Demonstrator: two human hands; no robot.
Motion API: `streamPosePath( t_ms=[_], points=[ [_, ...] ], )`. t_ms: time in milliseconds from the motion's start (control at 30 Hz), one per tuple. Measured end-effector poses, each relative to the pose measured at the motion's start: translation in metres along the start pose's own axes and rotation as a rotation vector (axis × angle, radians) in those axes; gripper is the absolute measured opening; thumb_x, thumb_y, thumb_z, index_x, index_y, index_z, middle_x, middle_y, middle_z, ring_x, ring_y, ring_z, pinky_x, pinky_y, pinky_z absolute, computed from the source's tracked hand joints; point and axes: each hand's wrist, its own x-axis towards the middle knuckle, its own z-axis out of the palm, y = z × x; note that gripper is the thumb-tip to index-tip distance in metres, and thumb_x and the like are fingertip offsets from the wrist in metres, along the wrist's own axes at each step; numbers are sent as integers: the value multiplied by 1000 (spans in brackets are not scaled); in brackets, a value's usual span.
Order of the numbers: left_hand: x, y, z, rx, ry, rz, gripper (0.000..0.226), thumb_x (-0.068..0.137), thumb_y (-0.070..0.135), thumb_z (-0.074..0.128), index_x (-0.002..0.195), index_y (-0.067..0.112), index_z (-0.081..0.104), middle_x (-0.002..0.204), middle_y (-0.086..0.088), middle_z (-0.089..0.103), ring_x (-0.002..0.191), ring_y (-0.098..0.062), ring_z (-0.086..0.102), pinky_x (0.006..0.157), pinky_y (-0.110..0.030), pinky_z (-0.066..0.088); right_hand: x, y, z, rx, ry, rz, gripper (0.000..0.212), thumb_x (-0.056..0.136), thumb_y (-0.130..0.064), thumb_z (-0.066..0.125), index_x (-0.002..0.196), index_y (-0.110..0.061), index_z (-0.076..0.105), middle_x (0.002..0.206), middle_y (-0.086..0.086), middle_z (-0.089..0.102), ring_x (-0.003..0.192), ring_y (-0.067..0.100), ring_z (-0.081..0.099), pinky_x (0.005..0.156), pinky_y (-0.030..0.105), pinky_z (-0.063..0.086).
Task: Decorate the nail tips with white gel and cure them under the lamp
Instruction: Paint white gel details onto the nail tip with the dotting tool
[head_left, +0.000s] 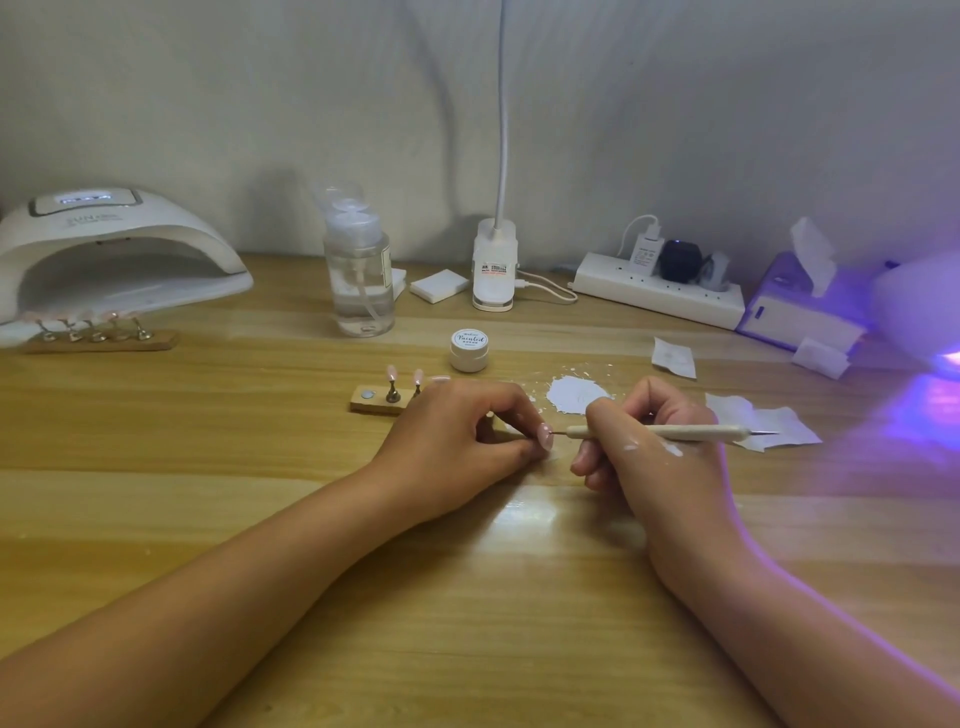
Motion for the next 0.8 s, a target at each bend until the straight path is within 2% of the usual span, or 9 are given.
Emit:
streamPosePath(
  t_ms=[200,300,400,467,567,667,800],
  points=[
    [0,0,0,1,-3,-6,20,81,22,78,76,38,68,69,34,63,49,-1,47,55,-10,31,-1,-1,-1,-31,1,-6,16,66,-21,60,63,-14,45,51,11,65,40,11,55,40,18,41],
    [0,0,0,5,1,-2,17,81,20,78,77,35,69,64,36,60,48,-1,46,55,-9,31,-2,-3,-1,-8,9,-11,16,67,-20,60,63,-14,46,51,11,65,40,11,54,41,18,42],
    [-1,-1,0,-24,-4,-1,16,81,18,78,77,31,70,60,36,58,45,1,44,53,-7,31,-1,-2,-2,97,98,-64,27,79,-17,70,64,-18,47,48,4,60,39,9,50,39,18,40],
    [0,-1,-1,-35,-9,-7,12,82,19,77,78,29,72,57,36,57,44,2,43,54,-5,31,3,-3,-6,132,162,-112,30,92,-21,71,73,-19,47,48,-2,53,39,7,44,38,17,35],
    [0,0,0,-39,-13,-19,10,82,20,77,78,28,73,56,36,56,44,3,44,57,-2,31,12,-6,-15,34,171,-163,25,91,-32,73,82,-23,52,57,-5,61,45,5,51,42,15,37],
    [0,-2,0,-71,-19,-38,9,82,21,77,78,29,74,72,29,67,46,1,44,55,-6,32,18,-3,-24,-146,151,-113,25,90,-45,71,84,-24,59,68,-2,73,46,7,56,44,16,38],
    [0,-3,0,-84,-32,-43,9,81,21,75,79,29,74,81,21,73,48,0,45,55,-9,31,23,3,-30,-225,135,-4,15,91,-31,62,87,-20,52,72,-3,76,42,8,52,50,27,36]
  ],
)
